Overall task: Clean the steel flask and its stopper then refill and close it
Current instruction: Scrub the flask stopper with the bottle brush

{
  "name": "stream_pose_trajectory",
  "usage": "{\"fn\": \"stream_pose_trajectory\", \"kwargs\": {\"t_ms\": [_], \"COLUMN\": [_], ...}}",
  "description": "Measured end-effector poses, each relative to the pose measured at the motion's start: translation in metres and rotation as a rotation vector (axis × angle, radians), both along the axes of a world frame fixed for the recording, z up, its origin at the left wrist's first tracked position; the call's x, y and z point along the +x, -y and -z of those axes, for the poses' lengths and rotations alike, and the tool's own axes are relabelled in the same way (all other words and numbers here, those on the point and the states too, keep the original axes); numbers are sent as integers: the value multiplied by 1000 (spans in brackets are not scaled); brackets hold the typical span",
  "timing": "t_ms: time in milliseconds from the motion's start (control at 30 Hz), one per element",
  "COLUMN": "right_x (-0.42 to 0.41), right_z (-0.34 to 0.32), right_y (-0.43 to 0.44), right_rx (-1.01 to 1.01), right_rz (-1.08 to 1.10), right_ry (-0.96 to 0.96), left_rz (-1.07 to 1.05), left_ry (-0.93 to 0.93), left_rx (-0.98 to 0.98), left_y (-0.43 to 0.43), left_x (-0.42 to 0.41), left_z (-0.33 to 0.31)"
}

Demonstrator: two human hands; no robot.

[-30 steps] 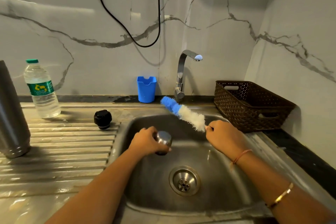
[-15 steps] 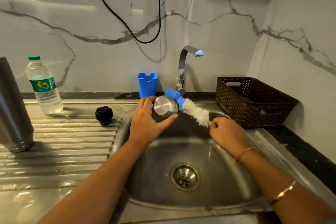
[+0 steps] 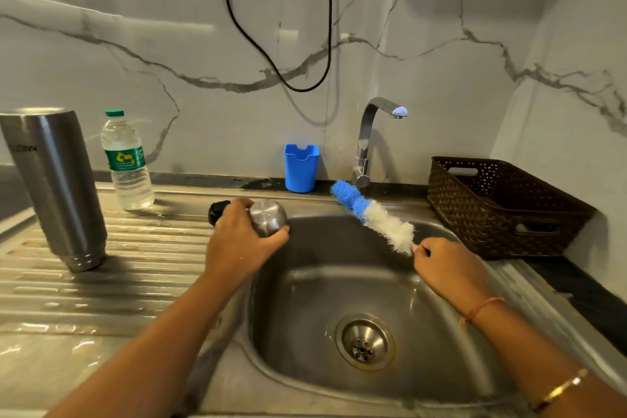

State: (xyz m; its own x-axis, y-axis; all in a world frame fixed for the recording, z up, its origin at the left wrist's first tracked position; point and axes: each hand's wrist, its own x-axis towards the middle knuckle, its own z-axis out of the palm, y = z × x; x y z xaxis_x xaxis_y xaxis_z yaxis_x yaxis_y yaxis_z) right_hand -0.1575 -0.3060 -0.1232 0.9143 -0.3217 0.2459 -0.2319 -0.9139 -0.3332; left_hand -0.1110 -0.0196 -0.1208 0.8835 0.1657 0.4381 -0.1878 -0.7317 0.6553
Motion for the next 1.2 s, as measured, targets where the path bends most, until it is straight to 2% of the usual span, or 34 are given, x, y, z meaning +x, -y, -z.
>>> {"fn": "stream_pose_trajectory", "kwargs": {"t_ms": [100,333,533,867,1033,1200], "right_x": [1,2,1,-1,-2,-2], "right_z": [1,4,4,3,2,1], "right_y": [0,-2,-3,-5,-6,-5], "right_rx": [2,3,20,-15,-6,-14], "right_rz": [-1,6,9,12,23,11], "right_ry": [3,9,4,-4,-9,-4], "left_rz": [-97,-292,-257,-225,-255,-283], "left_ry": [-23,-210,-311,-317,-260,13], "left_rx": [22,25,44,-39,-1,24], "left_y": [-39,-96,-108,-115,-109,-93], "left_x": [2,11,19,18,12,0], "left_z": [-2,-2,5,9,8,-7]}}
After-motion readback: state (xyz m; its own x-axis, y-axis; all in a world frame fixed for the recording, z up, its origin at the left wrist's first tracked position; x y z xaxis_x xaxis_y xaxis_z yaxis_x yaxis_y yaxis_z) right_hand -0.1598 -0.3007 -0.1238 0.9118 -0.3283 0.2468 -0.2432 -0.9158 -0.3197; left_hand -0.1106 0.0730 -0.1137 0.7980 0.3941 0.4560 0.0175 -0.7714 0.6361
